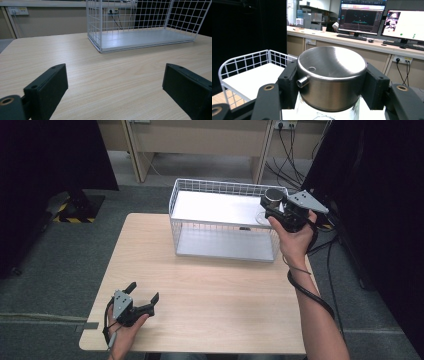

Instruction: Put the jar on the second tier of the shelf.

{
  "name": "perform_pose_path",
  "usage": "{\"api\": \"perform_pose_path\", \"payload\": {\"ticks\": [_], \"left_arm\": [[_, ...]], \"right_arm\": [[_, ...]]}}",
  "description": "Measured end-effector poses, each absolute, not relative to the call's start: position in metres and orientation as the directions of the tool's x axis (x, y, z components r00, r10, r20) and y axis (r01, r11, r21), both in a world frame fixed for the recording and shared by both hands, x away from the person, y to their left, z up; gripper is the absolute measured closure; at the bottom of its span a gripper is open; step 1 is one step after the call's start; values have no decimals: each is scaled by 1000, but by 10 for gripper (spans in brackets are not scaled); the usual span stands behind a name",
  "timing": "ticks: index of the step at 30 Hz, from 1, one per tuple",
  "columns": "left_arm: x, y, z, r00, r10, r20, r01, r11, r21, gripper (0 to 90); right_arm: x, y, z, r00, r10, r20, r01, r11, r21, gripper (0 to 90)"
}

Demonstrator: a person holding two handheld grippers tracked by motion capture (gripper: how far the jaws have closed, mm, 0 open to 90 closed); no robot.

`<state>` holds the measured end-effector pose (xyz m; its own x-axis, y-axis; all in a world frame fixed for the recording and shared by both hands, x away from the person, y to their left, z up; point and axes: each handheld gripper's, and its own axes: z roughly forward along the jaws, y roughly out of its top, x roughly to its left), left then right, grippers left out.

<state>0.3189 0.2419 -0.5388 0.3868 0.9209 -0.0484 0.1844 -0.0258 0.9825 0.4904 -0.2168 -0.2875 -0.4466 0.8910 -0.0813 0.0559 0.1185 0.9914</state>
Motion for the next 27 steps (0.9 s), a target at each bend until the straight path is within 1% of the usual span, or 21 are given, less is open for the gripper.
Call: {"api": "perform_pose_path", "payload": {"ticks": [19, 27], "left_arm": [[319, 242, -539, 389, 920, -45, 185, -30, 982, 58], [319, 242, -539, 390, 920, -44, 184, -31, 982, 58]], "right_arm": [[522, -227, -295, -397, 917, -40, 115, 93, 989, 402], [531, -227, -296, -390, 920, -36, 128, 93, 987, 402]]}}
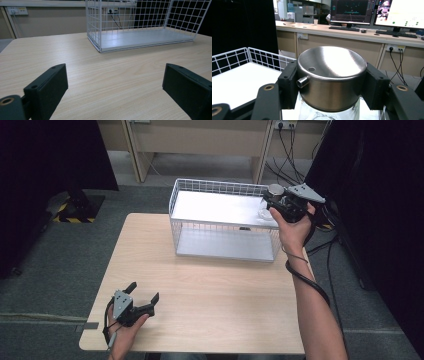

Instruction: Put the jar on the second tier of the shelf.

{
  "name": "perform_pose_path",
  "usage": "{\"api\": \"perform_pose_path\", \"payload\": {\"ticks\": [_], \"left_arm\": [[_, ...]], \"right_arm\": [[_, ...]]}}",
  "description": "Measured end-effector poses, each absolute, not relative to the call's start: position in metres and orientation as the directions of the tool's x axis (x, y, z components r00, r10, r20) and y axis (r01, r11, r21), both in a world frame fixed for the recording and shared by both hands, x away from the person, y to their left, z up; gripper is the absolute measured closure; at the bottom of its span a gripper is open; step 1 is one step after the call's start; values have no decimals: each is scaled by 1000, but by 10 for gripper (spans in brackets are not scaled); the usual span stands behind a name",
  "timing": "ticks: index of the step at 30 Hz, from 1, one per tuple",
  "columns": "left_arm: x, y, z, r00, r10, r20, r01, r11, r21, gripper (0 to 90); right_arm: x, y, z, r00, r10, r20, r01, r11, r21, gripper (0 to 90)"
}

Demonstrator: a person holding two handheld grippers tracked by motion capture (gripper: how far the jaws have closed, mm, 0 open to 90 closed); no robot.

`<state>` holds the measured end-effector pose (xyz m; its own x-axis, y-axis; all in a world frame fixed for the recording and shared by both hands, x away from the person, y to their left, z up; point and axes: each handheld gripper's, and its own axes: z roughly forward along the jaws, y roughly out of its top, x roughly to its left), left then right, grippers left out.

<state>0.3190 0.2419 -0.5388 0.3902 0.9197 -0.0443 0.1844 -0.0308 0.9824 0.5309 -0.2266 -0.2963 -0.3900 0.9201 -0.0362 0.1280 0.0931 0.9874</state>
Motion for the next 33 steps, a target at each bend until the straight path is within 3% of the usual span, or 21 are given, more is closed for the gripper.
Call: {"api": "perform_pose_path", "payload": {"ticks": [33], "left_arm": [[319, 242, -539, 394, 918, -48, 183, -28, 983, 57]], "right_arm": [[554, -221, -316, -376, 926, -26, 187, 103, 977, 400]]}}
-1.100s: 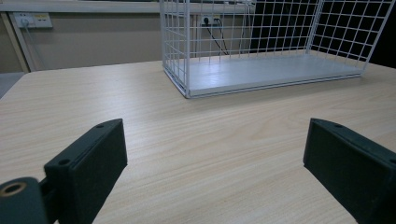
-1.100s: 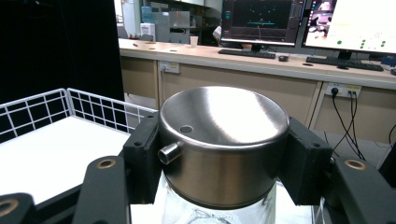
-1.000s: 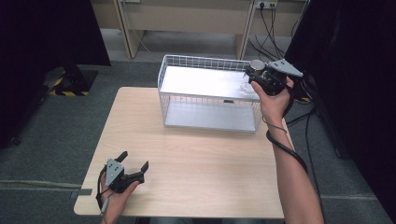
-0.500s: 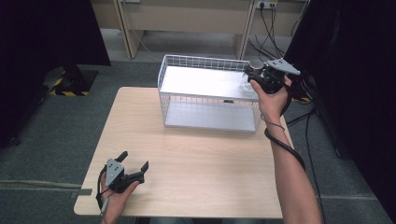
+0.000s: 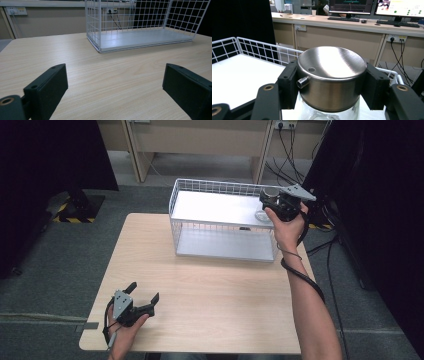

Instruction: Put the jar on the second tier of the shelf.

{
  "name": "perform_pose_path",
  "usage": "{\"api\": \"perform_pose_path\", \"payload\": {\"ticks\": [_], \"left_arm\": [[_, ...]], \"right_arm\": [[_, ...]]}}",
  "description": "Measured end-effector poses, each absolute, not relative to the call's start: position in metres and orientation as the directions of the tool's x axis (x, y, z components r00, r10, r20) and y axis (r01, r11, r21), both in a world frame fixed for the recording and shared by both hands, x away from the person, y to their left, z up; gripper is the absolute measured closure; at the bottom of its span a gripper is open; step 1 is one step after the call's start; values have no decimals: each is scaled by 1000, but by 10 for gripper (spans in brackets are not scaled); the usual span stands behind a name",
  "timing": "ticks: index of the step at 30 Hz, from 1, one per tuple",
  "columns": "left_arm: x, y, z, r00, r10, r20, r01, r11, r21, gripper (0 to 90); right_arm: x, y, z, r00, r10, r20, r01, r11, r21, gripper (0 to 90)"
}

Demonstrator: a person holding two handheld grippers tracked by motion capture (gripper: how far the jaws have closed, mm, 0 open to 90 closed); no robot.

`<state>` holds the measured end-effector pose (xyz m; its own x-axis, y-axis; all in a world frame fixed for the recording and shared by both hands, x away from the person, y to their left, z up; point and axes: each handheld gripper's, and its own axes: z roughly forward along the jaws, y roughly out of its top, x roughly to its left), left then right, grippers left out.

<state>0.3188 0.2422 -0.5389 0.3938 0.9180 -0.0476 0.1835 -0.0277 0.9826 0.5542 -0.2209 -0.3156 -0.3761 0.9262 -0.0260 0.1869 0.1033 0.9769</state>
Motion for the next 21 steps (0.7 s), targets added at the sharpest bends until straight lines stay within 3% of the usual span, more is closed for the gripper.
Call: {"api": "perform_pose_path", "payload": {"ticks": [16, 21], "left_arm": [[319, 242, -539, 396, 917, -43, 183, -33, 982, 57], [319, 242, -539, 396, 917, -44, 184, -33, 982, 57]], "right_arm": [[556, -222, -318, -374, 928, -10, 183, 84, 980, 396], [554, -220, -316, -373, 928, -1, 190, 77, 979, 291]]}}
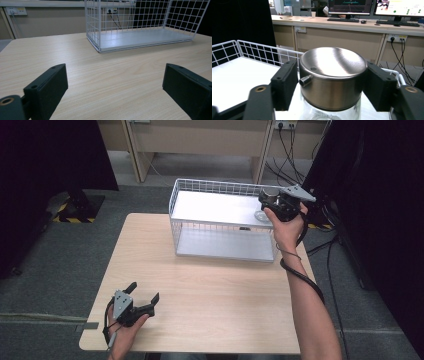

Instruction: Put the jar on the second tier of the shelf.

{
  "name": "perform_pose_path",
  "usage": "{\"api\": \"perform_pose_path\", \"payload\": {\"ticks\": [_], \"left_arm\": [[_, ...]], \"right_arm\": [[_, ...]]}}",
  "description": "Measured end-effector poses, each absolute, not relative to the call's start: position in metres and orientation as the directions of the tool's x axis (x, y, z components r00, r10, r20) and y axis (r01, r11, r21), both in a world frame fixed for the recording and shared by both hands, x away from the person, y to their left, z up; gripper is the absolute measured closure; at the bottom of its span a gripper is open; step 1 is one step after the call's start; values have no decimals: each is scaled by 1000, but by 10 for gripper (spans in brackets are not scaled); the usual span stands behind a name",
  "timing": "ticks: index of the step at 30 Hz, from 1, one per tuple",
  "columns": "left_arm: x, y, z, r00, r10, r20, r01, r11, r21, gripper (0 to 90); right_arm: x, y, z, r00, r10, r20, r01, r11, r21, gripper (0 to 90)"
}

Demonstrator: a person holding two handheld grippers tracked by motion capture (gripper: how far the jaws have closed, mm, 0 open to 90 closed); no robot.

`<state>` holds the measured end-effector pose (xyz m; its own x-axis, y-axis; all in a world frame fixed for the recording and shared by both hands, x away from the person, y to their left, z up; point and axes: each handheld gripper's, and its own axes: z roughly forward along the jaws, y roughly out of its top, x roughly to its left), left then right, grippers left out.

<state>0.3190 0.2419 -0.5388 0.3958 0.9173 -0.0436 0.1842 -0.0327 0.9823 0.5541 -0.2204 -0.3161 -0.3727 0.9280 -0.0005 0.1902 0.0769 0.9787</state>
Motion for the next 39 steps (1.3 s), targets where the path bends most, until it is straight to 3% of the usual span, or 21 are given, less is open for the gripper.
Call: {"api": "perform_pose_path", "payload": {"ticks": [8, 12, 39], "left_arm": [[319, 242, -539, 396, 917, -44, 184, -32, 982, 57], [319, 242, -539, 395, 918, -47, 184, -29, 982, 57], [319, 242, -539, 392, 919, -43, 183, -32, 983, 58]], "right_arm": [[549, -221, -317, -386, 921, 43, 232, 52, 971, 88], [545, -224, -318, -392, 919, 48, 229, 47, 972, 50], [511, -232, -330, -438, 898, 52, 229, 55, 972, 31]]}}
